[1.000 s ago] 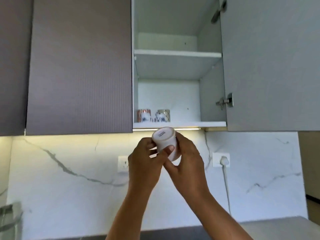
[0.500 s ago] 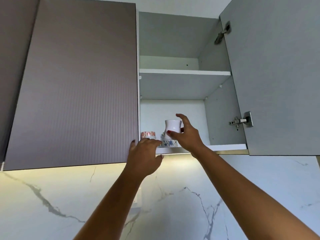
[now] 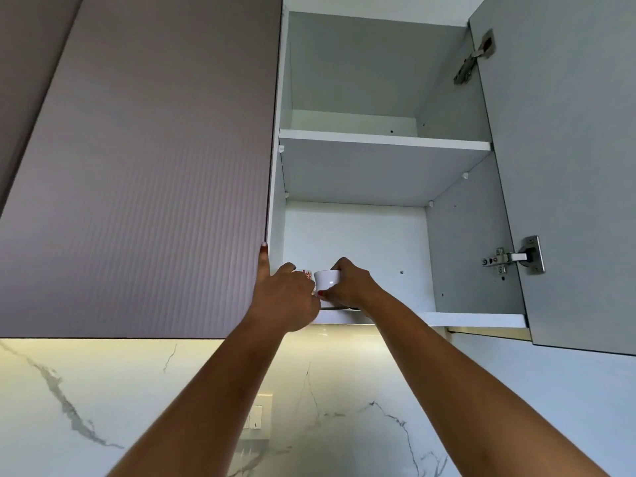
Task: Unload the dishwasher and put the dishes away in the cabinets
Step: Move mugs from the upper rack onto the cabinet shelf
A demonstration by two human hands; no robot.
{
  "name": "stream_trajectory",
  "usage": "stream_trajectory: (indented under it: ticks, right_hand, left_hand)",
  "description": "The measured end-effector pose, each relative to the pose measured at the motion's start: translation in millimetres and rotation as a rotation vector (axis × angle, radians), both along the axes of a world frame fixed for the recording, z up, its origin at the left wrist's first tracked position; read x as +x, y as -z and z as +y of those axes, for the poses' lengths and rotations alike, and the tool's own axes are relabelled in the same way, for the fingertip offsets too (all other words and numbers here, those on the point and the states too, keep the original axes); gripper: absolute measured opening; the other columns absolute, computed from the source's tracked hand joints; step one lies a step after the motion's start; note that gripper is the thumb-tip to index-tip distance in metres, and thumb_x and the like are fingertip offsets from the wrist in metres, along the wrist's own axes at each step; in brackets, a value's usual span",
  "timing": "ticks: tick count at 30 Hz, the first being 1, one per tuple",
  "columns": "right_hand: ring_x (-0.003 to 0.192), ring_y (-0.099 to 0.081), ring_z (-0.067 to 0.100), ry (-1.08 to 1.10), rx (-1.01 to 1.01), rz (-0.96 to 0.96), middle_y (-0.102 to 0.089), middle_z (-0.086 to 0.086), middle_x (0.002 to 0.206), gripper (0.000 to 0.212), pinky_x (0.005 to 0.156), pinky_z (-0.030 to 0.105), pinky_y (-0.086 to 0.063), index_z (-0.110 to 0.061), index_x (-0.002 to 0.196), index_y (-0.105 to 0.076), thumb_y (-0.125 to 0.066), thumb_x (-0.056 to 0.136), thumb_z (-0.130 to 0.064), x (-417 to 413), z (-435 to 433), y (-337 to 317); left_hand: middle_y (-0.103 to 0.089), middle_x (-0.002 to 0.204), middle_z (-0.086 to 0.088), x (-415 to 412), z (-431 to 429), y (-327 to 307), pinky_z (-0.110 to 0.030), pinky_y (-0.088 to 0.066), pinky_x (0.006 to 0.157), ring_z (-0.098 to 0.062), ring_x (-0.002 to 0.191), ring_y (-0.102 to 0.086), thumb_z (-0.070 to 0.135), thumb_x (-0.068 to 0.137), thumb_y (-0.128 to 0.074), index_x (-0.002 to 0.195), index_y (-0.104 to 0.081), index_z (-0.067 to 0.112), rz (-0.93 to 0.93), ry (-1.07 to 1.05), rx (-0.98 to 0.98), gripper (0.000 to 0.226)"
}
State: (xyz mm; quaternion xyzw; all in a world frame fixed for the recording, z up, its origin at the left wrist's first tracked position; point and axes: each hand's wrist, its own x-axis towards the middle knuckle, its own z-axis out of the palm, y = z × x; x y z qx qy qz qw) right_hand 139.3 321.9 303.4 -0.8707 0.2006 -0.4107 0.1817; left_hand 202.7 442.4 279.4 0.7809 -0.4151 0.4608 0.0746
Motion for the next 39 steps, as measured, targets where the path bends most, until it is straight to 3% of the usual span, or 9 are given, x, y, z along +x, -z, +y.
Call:
stream_trajectory:
  ticks: [4, 6, 16, 23, 30, 33, 36, 39]
  right_hand:
    - [0.110, -0.058, 0.030, -0.018, -0.017, 0.013, -0.059, 0.013, 0.120, 0.045, 0.092, 0.037, -0.049, -0.014, 0.111, -0.043, -0.072, 0.079, -0.028, 6.0, -7.7, 1.5]
    - [0.109, -0.059, 0.030, -0.025, -0.038, 0.026, -0.060, 0.013, 0.119, 0.043, 0.089, 0.035, -0.048, -0.018, 0.103, -0.040, -0.073, 0.079, -0.029, 7.4, -12.2, 1.3]
    - [0.106, -0.059, 0.028, -0.005, -0.123, 0.023, -0.062, 0.011, 0.117, 0.044, 0.087, 0.034, -0.047, -0.013, 0.119, -0.050, -0.069, 0.083, -0.028, 22.0, -22.9, 5.2]
    - [0.119, -0.051, 0.026, 0.031, -0.161, 0.028, -0.058, 0.008, 0.128, 0.042, 0.092, 0.031, -0.041, -0.018, 0.129, -0.048, -0.060, 0.090, -0.027, 27.0, -29.0, 4.4]
    - [0.112, -0.056, 0.026, 0.052, -0.172, -0.010, -0.061, 0.008, 0.122, 0.039, 0.087, 0.031, -0.044, -0.020, 0.125, -0.050, -0.061, 0.088, -0.027, 27.5, -29.6, 10.0]
    - [0.114, -0.056, 0.026, 0.064, -0.169, -0.008, -0.060, 0.007, 0.124, 0.046, 0.086, 0.030, -0.043, -0.021, 0.129, -0.048, -0.063, 0.087, -0.029, 26.6, -29.2, 11.8]
    - [0.117, -0.055, 0.028, 0.050, -0.125, -0.076, -0.058, 0.009, 0.127, 0.059, 0.090, 0.033, -0.045, -0.022, 0.137, -0.041, -0.067, 0.085, -0.031, 21.5, -25.7, 14.2]
    - [0.107, -0.059, 0.031, 0.059, -0.111, -0.260, -0.061, 0.013, 0.117, 0.047, 0.083, 0.035, -0.048, -0.019, 0.132, -0.040, -0.060, 0.090, -0.028, 10.0, -13.0, 19.0]
  left_hand:
    - [-0.045, 0.144, 0.005, 10.4, -6.7, 11.5, -0.059, 0.024, 0.104, -0.017, 0.140, -0.028, 0.047, 0.097, -0.019, 0.144, -0.030, 0.034, 0.064, -0.050, 0.037, 0.049]
    - [-0.048, 0.142, 0.005, 13.8, -9.5, 23.1, -0.054, 0.028, 0.101, -0.018, 0.139, -0.030, 0.048, 0.098, -0.015, 0.147, -0.024, 0.034, 0.056, -0.064, 0.015, 0.051]
    - [-0.064, 0.120, -0.006, 13.3, -12.3, 32.2, -0.049, 0.023, 0.109, -0.020, 0.120, -0.054, 0.049, 0.099, -0.010, 0.143, -0.034, 0.034, 0.065, -0.077, -0.051, 0.053]
    - [-0.063, 0.123, -0.001, 18.0, -15.3, 34.2, -0.050, 0.021, 0.110, -0.020, 0.122, -0.052, 0.048, 0.099, -0.010, 0.144, -0.030, 0.038, 0.097, -0.024, -0.067, 0.050]
    - [-0.062, 0.126, 0.005, 16.5, -17.0, 37.7, -0.052, 0.018, 0.111, -0.018, 0.122, -0.051, 0.047, 0.100, -0.010, 0.140, -0.034, 0.043, 0.103, -0.024, -0.080, 0.047]
    - [-0.063, 0.123, 0.008, 20.9, -17.0, 41.2, -0.051, 0.018, 0.111, -0.015, 0.119, -0.053, 0.051, 0.097, -0.003, 0.135, -0.043, 0.041, 0.083, -0.020, -0.099, 0.056]
    - [-0.064, 0.120, 0.008, 19.5, -16.6, 43.0, -0.053, 0.016, 0.111, -0.016, 0.118, -0.053, 0.051, 0.097, -0.005, 0.132, -0.046, 0.037, 0.092, -0.030, -0.104, 0.056]
    - [-0.062, 0.120, 0.005, 15.4, -16.8, 46.0, -0.055, 0.012, 0.112, -0.018, 0.119, -0.052, 0.047, 0.099, -0.012, 0.132, -0.046, 0.036, 0.118, -0.050, -0.140, 0.049]
